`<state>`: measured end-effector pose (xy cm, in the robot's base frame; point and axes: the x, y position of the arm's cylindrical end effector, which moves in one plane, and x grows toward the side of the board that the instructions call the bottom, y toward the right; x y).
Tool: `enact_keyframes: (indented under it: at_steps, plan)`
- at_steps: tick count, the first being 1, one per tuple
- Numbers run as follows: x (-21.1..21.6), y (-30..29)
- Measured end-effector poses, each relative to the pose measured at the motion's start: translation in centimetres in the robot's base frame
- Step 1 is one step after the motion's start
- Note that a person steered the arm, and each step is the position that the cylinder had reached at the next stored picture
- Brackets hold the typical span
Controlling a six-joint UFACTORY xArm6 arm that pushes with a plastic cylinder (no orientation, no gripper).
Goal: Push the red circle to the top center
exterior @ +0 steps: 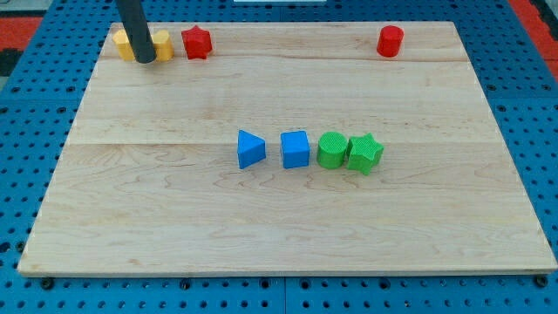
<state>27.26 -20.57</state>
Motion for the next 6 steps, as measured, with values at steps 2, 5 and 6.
enact_keyframes:
  at_steps: [2, 5, 6]
  plan:
    - [4.8, 12.7]
    - [-0.6, 47.7]
    - [-3.1, 42.3]
